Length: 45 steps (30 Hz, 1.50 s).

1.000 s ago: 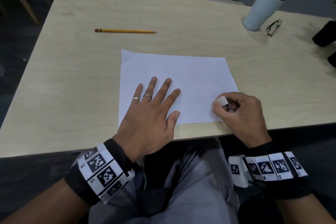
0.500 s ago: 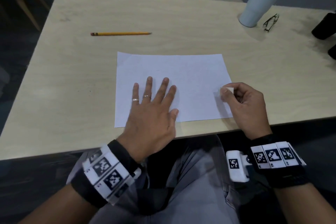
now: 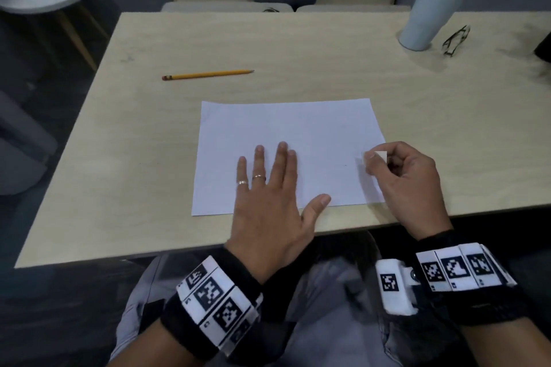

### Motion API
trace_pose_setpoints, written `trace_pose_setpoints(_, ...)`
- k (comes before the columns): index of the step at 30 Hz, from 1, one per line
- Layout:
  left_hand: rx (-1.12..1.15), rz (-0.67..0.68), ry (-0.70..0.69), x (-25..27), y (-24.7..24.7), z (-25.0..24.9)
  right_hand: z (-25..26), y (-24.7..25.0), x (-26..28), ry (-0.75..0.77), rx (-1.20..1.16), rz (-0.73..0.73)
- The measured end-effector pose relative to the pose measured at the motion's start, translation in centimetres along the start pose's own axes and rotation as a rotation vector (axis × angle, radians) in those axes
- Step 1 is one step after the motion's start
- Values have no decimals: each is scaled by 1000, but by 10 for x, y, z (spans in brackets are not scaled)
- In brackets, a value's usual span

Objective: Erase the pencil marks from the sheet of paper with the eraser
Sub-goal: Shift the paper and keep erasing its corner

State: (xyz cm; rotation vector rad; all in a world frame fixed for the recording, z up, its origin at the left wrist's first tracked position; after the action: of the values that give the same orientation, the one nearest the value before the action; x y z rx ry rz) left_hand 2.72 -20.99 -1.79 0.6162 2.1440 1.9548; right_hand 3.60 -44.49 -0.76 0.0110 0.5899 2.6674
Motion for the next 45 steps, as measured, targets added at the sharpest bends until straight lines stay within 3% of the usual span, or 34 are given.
trace_pose_setpoints(2, 42, -4, -7, -2, 3, -1, 0, -1, 0, 9, 18, 9)
trace_pose_setpoints(5, 57, -24, -307, 9, -1, -31, -2, -3, 0, 14, 56, 4)
trace_pose_setpoints(7, 28, -5, -351, 21, -6, -22, -2, -4, 1, 23, 78, -2)
trace_pose_setpoints(10, -14, -3, -194, 29, -3, 36, 0, -4, 2, 33, 95, -11)
trace_pose_setpoints(13, -58, 10, 48, 34, 9, 106, 1, -4, 3, 35, 116, -17)
trace_pose_setpoints(16, 0, 18, 223, 38, 17, 137, 1, -5, 2, 28, 150, -26)
trace_pose_setpoints(18, 49, -31, 117, 39, 20, 119, 0, -5, 2, 23, 158, -32)
trace_pose_setpoints(21, 20, -50, -228, 45, 8, 73, 0, -4, 3, 24, 157, -32)
trace_pose_setpoints(22, -5, -46, -247, 47, 4, 71, 0, -5, 3, 23, 151, -29)
trace_pose_setpoints(27, 34, -54, 173, 35, 13, 116, 1, -8, 4, 20, 124, -21)
trace_pose_setpoints(29, 104, -98, 98, 27, 20, 97, 1, -8, 4, 24, 87, -21)
trace_pose_setpoints(32, 243, -114, -189, 14, 18, 41, 1, -4, 3, 13, -23, -34)
trace_pose_setpoints(35, 184, -104, -340, 3, 4, 10, 5, -1, 4, -6, -66, -37)
trace_pose_setpoints(41, 270, -209, -304, -1, 8, 22, 30, 12, 28, 32, 108, 40)
trace_pose_setpoints(45, 195, -200, -218, -4, 14, 28, 34, -1, 47, 34, 177, 130)
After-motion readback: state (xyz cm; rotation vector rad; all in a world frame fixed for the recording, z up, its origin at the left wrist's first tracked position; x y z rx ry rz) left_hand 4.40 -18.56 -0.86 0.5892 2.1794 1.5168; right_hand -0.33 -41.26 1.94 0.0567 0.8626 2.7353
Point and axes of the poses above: each hand's wrist, its own x-axis away from the middle knuckle, its own y-axis out of the back of the hand, z = x × y, the point moved 7 cm from there along -x, towards the middle knuckle, and after that the axes turned 4 degrees about -y, right-handed, at the moved point
